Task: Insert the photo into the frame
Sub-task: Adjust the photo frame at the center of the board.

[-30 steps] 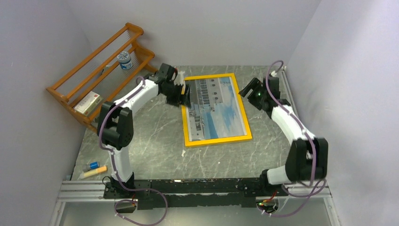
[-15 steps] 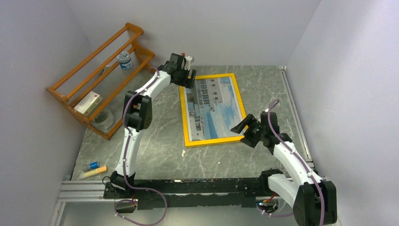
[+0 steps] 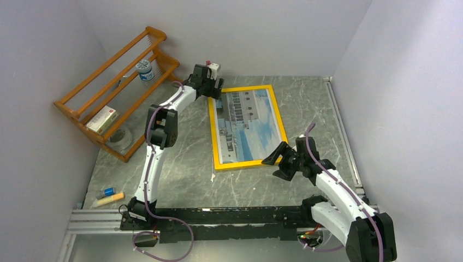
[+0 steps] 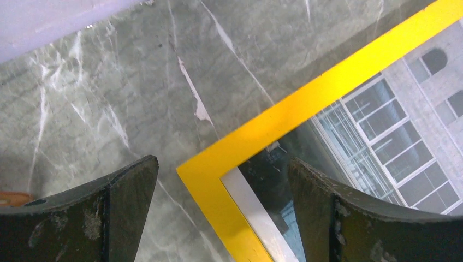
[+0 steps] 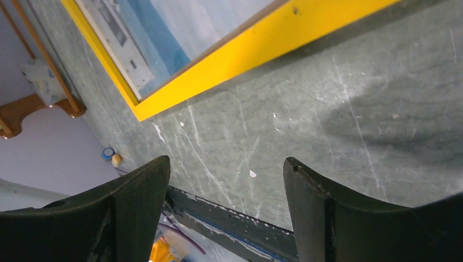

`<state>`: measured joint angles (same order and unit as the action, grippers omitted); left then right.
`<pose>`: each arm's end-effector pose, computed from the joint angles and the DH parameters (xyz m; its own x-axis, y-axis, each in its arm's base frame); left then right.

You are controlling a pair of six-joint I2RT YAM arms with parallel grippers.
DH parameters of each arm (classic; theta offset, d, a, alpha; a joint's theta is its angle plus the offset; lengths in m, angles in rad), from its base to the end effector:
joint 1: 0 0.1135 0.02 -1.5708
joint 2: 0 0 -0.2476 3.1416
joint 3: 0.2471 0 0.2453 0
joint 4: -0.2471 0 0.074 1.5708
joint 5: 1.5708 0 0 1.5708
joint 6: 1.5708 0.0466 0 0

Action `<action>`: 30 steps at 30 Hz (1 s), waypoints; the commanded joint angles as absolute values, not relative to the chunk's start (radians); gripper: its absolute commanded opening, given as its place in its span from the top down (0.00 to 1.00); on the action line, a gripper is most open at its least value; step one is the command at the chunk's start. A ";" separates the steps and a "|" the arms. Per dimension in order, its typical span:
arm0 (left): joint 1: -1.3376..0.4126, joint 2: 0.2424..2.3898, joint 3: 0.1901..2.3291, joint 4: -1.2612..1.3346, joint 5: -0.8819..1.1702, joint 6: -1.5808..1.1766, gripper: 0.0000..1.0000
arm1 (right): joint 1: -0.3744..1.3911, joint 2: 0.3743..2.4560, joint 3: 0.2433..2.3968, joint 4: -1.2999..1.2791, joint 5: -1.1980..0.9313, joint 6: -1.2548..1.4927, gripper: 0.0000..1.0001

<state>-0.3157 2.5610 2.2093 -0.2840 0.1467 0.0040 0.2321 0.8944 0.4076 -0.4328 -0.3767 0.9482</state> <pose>0.5375 -0.1827 0.1524 -0.5627 0.1880 -0.8050 0.4212 0.9031 -0.0836 0.1658 0.0568 0.1550 -0.8014 0.5868 -0.1158 0.3775 0.6464 0.6630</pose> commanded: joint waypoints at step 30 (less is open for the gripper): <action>-0.233 2.457 1.966 -0.476 0.639 0.011 0.23 | 0.219 1.270 0.496 -0.104 -0.069 1.030 0.21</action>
<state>-0.2310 2.5175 2.0689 -0.2565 0.5816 0.0418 0.2337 1.2037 0.4763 -0.2825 -0.2161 1.0550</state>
